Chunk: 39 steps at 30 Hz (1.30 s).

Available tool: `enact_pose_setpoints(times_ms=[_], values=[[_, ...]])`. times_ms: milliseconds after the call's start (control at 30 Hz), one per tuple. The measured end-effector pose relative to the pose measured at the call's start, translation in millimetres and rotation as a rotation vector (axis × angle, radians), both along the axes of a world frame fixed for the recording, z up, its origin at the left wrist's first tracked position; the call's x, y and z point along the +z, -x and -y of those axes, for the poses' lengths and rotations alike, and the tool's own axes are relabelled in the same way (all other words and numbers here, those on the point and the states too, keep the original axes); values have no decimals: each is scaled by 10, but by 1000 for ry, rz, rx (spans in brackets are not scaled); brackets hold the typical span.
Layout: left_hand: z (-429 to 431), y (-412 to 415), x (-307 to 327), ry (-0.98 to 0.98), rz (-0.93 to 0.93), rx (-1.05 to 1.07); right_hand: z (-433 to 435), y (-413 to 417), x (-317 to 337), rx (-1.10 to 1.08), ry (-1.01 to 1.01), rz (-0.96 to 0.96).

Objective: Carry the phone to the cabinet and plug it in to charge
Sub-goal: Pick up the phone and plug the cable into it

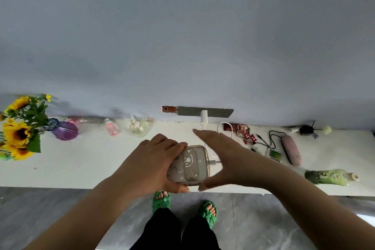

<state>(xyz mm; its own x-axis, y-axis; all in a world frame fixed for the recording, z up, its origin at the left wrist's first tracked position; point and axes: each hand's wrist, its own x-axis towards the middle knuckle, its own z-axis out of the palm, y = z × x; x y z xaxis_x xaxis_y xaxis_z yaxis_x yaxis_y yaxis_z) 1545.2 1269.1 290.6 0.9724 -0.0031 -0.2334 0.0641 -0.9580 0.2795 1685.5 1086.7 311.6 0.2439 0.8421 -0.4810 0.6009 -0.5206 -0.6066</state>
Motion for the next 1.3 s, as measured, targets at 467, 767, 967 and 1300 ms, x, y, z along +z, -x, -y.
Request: enact_pose_setpoints(times_ms=[467, 767, 967, 1300], values=[[-937, -147, -187, 1481, -790, 441, -91, -348, -486, -132, 241, -1114], [-1138, 29, -1371, 1601, -544, 989, -74, -282, -1636, -659, 287, -1482], [-1105, 81, -2391, 1418, -451, 1296, -407, -208, -2546, -870, 358, -1230], [-1152, -31, -3700, 1216, -229, 1563, -925, -197, -3782, -1085, 345, -875]])
